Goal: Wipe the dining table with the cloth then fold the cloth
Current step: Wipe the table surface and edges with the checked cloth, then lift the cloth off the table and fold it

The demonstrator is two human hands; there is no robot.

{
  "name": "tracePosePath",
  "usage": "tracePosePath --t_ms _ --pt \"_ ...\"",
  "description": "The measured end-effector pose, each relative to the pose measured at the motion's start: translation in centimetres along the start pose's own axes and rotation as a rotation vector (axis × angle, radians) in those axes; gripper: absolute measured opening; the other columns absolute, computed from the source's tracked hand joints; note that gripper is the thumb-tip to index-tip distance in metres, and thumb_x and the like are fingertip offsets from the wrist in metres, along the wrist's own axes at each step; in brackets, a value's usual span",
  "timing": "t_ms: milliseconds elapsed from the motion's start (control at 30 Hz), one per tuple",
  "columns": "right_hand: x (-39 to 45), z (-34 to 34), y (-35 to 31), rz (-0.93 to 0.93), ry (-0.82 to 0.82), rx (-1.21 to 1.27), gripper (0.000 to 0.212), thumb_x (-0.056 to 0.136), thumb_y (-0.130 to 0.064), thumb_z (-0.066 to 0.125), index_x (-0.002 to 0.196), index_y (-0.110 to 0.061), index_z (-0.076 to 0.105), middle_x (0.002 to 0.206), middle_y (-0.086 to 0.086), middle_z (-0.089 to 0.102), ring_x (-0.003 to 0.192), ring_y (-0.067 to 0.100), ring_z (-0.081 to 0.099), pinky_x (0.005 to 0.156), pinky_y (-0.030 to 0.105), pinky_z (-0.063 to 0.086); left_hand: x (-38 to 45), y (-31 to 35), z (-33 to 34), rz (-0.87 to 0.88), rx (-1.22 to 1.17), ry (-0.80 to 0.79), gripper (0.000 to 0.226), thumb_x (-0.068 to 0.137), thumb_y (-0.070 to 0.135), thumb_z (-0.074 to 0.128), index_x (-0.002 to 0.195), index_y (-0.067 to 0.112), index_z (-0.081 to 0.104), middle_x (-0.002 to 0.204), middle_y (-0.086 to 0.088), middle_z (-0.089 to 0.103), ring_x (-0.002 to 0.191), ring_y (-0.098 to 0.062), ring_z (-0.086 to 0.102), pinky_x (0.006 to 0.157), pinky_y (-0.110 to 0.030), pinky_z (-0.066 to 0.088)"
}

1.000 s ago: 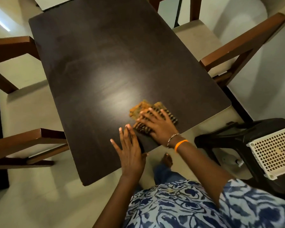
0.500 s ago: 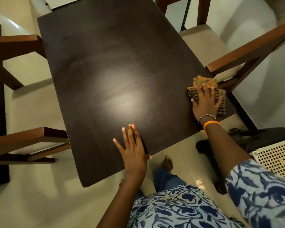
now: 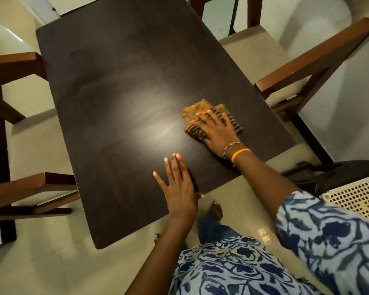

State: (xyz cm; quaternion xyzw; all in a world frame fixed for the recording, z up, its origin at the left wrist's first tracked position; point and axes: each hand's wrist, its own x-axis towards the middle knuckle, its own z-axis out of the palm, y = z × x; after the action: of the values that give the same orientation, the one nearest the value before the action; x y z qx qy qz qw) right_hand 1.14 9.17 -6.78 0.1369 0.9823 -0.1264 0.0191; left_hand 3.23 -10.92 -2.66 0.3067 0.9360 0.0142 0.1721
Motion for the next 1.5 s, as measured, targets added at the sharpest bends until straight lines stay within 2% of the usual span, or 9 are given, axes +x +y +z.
tracePosePath --t_ms 167,333,467,633,700,833,1167,1333,1500 --pt "0.5 -3.1 9.4 0.332 0.064 0.010 0.052 0.092 -0.028 0.049 0.142 -0.026 0.033 0.154 -0.002 0.024 0.144 0.023 0.013 0.113 0.056 0.009 0.4 1.1 -0.5 0.003 0.067 0.000 0.123 0.076 0.050 0.066 0.140 0.005 -0.029 0.154 -0.014 -0.024 0.134 -0.031 -0.034 0.099 -0.058 -0.029" --pt "-1.2 -2.1 6.5 0.474 0.083 0.094 0.055 0.090 -0.026 0.051 0.142 -0.027 0.032 0.154 -0.002 0.023 0.144 0.024 0.010 0.112 0.057 0.004 0.3 0.9 0.1 -0.033 0.000 0.021 0.125 0.071 0.049 0.070 0.139 0.013 -0.028 0.156 -0.012 -0.022 0.138 -0.031 -0.030 0.099 -0.055 -0.033" --pt "-5.4 0.4 -1.4 0.259 0.081 0.060 0.052 0.081 -0.022 0.047 0.133 -0.023 0.048 0.144 0.004 0.044 0.137 0.030 0.034 0.103 0.065 0.023 0.7 0.6 0.1 -0.018 0.008 0.016 0.130 0.068 0.051 0.072 0.143 0.008 -0.024 0.153 -0.011 -0.023 0.139 -0.031 -0.027 0.097 -0.054 -0.033" --pt "-9.0 2.1 -5.9 -0.080 -0.034 0.029 0.059 0.072 -0.037 0.049 0.131 -0.030 0.047 0.138 -0.002 0.051 0.132 0.025 0.041 0.101 0.057 0.033 0.6 0.1 0.7 0.005 0.127 0.019 0.134 0.045 0.060 0.080 0.146 0.006 0.010 0.154 -0.019 0.020 0.143 -0.036 0.006 0.107 -0.056 -0.018" --pt "-9.6 1.4 -3.5 -0.103 -0.019 -0.016 0.057 0.073 -0.034 0.040 0.129 -0.030 0.051 0.138 -0.002 0.052 0.129 0.025 0.046 0.100 0.056 0.034 0.4 0.1 0.6 0.034 0.158 0.015 0.130 0.058 0.061 0.073 0.148 0.008 -0.005 0.156 -0.015 -0.001 0.145 -0.034 -0.007 0.106 -0.057 -0.022" --pt "-10.4 -0.3 3.8 0.136 0.039 -0.012 0.059 0.076 -0.024 0.052 0.133 -0.030 0.045 0.143 0.000 0.046 0.134 0.028 0.039 0.104 0.060 0.026 0.3 0.1 0.3 0.024 0.172 -0.041 0.116 0.078 0.063 0.052 0.137 0.007 -0.029 0.145 -0.009 -0.036 0.138 -0.030 -0.030 0.096 -0.056 -0.030" --pt "-11.7 -1.5 6.3 0.654 0.201 0.095 0.057 0.088 -0.020 0.056 0.141 -0.027 0.036 0.153 0.000 0.027 0.144 0.025 0.013 0.112 0.057 0.002 -0.4 0.8 -0.3 0.069 0.099 -0.041 0.109 0.084 0.051 0.055 0.135 0.007 -0.031 0.155 -0.013 -0.023 0.133 -0.028 -0.034 0.100 -0.052 -0.032" --pt "-12.6 1.3 -1.9 0.432 0.132 0.145 0.054 0.080 -0.015 0.054 0.133 -0.024 0.048 0.145 0.003 0.042 0.139 0.030 0.028 0.107 0.063 0.012 -1.4 1.1 0.0 0.098 -0.100 -0.054 0.101 0.087 0.048 0.054 0.146 0.003 -0.015 0.157 -0.012 -0.015 0.137 -0.026 -0.030 0.108 -0.044 -0.021" --pt "-14.6 2.4 -8.1 0.100 -0.001 0.155 0.051 0.071 -0.029 0.035 0.120 -0.030 0.050 0.127 -0.004 0.061 0.126 0.020 0.041 0.097 0.057 0.037 -3.5 0.4 -1.5 -0.169 -0.620 0.000 0.074 0.096 0.044 0.038 0.150 0.006 0.004 0.156 -0.017 0.014 0.143 -0.032 0.017 0.117 -0.044 0.021"
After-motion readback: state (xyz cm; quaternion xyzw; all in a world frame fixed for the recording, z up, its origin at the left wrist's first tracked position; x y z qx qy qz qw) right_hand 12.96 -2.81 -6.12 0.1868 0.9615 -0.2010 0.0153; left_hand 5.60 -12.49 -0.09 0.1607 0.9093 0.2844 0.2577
